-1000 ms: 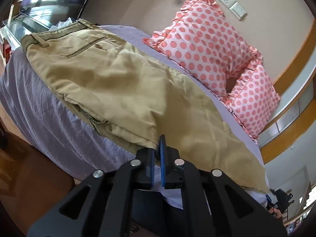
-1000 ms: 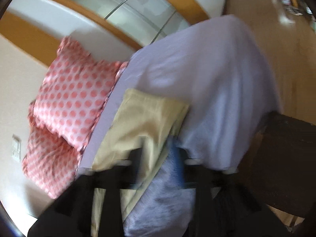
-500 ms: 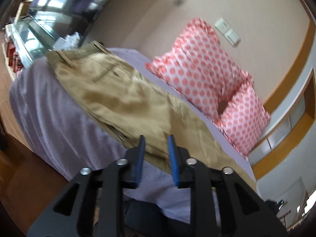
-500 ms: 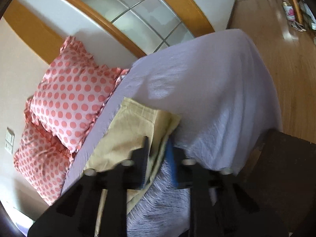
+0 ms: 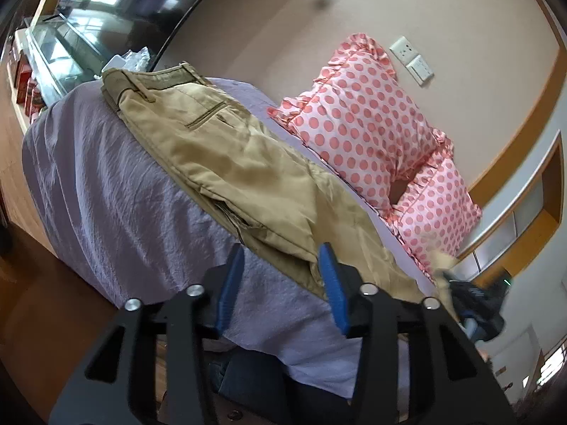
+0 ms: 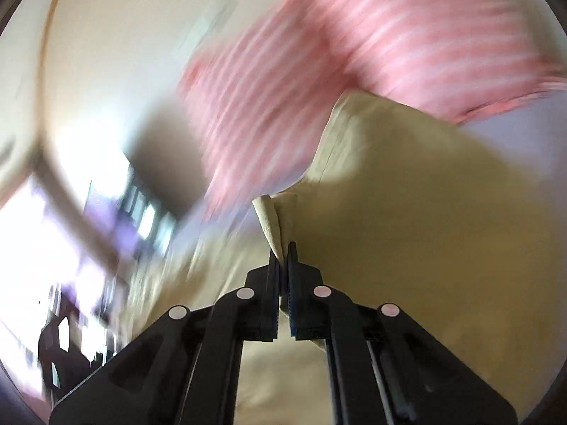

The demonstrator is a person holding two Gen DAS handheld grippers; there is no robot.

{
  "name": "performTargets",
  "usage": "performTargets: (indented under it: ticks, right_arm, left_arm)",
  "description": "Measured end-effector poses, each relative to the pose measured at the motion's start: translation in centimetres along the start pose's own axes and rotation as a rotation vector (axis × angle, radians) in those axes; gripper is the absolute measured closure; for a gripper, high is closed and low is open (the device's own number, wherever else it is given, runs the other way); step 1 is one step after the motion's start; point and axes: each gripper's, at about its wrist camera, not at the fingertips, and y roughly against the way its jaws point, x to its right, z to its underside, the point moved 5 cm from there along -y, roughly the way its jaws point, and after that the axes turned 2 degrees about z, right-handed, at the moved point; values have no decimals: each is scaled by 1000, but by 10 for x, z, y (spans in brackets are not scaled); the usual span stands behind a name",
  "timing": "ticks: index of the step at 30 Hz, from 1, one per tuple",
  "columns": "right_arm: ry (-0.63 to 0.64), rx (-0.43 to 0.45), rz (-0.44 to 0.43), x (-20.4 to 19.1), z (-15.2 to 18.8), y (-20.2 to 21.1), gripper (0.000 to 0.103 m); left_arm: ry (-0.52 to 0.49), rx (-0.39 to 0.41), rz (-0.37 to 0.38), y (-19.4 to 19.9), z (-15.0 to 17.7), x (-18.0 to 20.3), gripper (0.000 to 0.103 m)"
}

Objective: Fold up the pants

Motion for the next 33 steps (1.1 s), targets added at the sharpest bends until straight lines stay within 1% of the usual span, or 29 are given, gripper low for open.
performTargets:
  ticks: [1, 2, 3, 4, 5, 6, 7, 8, 9, 10, 12, 13, 14, 16, 17, 18, 20, 22, 23, 24, 26, 27, 30, 33]
  right_arm:
    - [69, -100, 2, -17, 17, -23, 98]
    - [135, -171, 12, -30, 33, -39, 96]
    - [199, -217, 29, -41, 49, -49, 85]
    - [234, -212, 45, -47, 57, -49, 79]
    - [253, -189, 38, -52, 60, -44, 56]
    - [251, -172, 9, -55, 59, -38, 39]
    - [245, -147, -6, -57, 56, -31, 36]
    - [244, -124, -9, -56, 53, -26, 36]
    - [247, -92, -7, -55, 47, -20, 36]
    - [248, -70, 8, -53, 43, -17, 36]
    - [250, -60, 25, -53, 36, -20, 36]
    - [263, -62, 30, -55, 36, -23, 36]
    - [315, -67, 51, -61, 37, -27, 36]
    - [411, -77, 93, -71, 46, -33, 40]
    - [458, -93, 99, -78, 51, -39, 45]
    - [468, -110, 93, -81, 56, -41, 49]
    - [462, -157, 79, -81, 61, -54, 54]
    - [464, -178, 90, -79, 65, -60, 55]
    - [474, -172, 97, -80, 66, -61, 56]
    - [496, -167, 113, -81, 66, -62, 61]
    - [530, -163, 147, -83, 67, -63, 63]
    - [537, -166, 150, -84, 69, -63, 65]
    - [527, -175, 114, -87, 72, -58, 65]
    - [557, -147, 150, -84, 72, -59, 65]
  left_arm:
    - [-17, -5, 2, 1, 1, 1, 50]
    - [-29, -14, 4, 1, 3, 2, 48]
    - [-45, -38, 11, -1, 5, 3, 44]
    - [-56, -55, 20, -3, 7, 5, 41]
    - [-69, -73, 36, -6, 10, 6, 41]
    - [-77, -84, 52, -8, 12, 8, 39]
    - [-83, -99, 75, -12, 14, 11, 36]
    - [-86, -106, 93, -15, 15, 13, 34]
    - [-92, -116, 110, -20, 17, 17, 29]
    - [-98, -123, 110, -25, 18, 19, 27]
    - [-102, -138, 111, -33, 20, 21, 27]
    - [-96, -149, 112, -39, 20, 23, 27]
    - [-89, -154, 116, -43, 21, 23, 27]
    - [-79, -162, 122, -47, 22, 25, 27]
    - [-80, -164, 123, -48, 23, 26, 27]
    - [-80, -166, 122, -48, 24, 26, 27]
    - [-73, -169, 122, -49, 26, 25, 27]
    - [-66, -169, 122, -48, 28, 24, 27]
    - [-63, -170, 120, -48, 28, 23, 27]
    - [-60, -171, 119, -49, 27, 22, 27]
    - [-49, -174, 116, -50, 28, 20, 27]
    - [-45, -176, 118, -50, 28, 19, 26]
    - [-42, -179, 120, -51, 28, 18, 26]
    - [-38, -186, 117, -53, 29, 18, 26]
